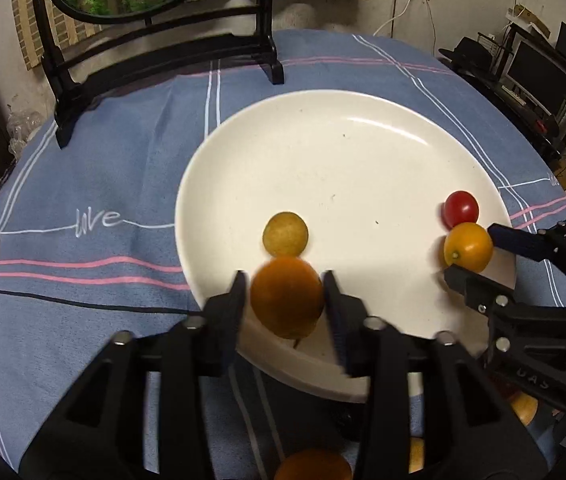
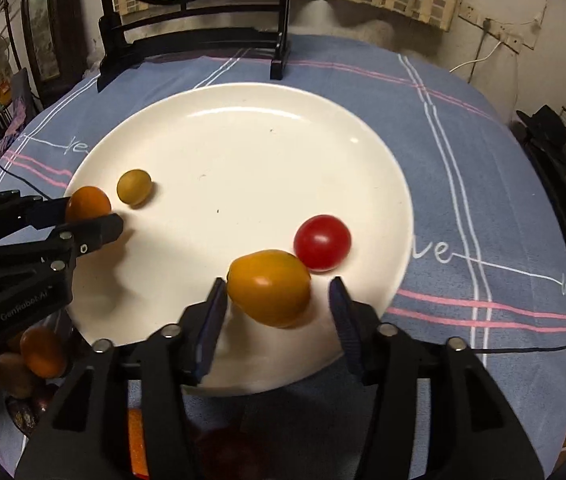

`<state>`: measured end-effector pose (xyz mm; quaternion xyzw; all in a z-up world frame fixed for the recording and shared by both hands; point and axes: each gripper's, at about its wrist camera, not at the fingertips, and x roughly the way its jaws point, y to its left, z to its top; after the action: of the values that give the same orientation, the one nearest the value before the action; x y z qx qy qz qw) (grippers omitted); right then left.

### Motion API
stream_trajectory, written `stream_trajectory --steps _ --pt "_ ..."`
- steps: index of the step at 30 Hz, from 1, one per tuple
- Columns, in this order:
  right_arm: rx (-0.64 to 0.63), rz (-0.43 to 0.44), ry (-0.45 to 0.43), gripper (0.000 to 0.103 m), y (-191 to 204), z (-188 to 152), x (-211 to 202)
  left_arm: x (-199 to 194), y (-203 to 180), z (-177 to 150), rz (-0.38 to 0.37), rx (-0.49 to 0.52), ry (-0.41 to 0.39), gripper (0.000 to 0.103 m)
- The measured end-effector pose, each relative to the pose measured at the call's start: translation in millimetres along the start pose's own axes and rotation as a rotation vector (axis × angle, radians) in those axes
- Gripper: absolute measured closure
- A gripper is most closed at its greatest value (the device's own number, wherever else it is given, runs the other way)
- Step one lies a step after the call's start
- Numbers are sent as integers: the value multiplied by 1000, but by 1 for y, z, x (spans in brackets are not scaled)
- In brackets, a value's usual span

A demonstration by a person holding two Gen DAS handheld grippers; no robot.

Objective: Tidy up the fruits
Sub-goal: 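Carry both fruits onto the white plate and open both grippers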

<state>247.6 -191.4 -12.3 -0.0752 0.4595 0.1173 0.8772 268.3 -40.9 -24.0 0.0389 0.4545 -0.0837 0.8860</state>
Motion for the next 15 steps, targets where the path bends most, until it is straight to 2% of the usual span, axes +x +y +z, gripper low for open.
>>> stream_trajectory --steps 1,3,8,11,15 --pt "-2 4 -16 40 0 -1 -5 -6 -1 -1 7 13 -26 38" --pt "-7 0 -41 39 0 -5 -19 -18 -3 -2 24 39 -58 37" --pt "13 -18 -81 39 -7 -30 -54 -49 1 -16 2 36 -97 29" --pt "38 -14 -106 38 -14 -52 -73 -65 8 -34 38 54 -114 28" --pt "89 -3 -110 38 -22 -84 -91 -85 21 -57 29 20 -124 27"
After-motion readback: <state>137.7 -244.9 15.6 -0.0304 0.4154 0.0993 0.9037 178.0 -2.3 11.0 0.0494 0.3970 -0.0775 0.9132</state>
